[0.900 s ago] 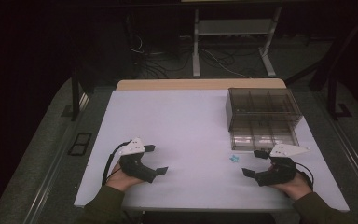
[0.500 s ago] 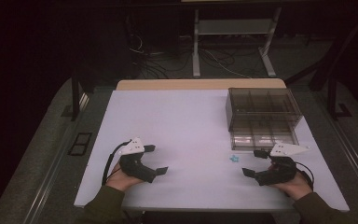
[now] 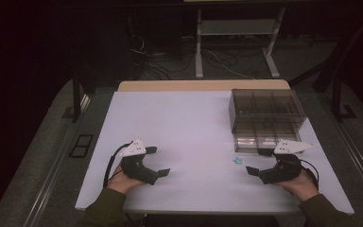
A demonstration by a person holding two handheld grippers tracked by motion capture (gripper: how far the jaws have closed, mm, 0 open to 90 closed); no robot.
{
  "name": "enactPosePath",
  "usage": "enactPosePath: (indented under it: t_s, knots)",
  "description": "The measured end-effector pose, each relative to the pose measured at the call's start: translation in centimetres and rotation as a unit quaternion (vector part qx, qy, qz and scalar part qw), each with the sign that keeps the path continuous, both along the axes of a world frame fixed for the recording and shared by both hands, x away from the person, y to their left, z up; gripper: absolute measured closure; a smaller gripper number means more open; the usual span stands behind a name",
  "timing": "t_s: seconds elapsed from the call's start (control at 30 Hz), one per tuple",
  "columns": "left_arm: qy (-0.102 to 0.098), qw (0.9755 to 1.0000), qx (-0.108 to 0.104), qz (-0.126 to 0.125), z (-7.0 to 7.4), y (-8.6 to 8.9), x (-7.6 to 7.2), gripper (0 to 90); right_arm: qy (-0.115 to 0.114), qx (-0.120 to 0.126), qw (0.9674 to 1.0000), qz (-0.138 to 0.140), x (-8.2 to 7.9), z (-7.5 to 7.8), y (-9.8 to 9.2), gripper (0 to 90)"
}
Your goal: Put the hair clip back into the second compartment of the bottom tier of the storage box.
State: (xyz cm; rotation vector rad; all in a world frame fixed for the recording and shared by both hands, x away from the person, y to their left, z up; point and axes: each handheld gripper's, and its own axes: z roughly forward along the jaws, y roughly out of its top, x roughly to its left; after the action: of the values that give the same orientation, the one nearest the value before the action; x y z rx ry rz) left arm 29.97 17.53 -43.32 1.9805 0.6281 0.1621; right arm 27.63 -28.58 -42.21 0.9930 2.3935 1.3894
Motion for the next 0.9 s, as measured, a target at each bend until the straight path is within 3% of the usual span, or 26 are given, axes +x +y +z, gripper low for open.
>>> enactPosePath:
  t_s: [0.2,0.9]
  knots:
    - [0.000,1.0000,-0.001,-0.001,0.1,0.0,0.0,0.0,-0.001,-0.003,0.9999,0.015,0.2,0.2,0.2,13.3]
    - [0.001,1.0000,0.004,-0.003,0.0,-0.3,-0.2,0.0,0.003,-0.004,0.9996,0.028,1.6,0.6,0.9,14.0]
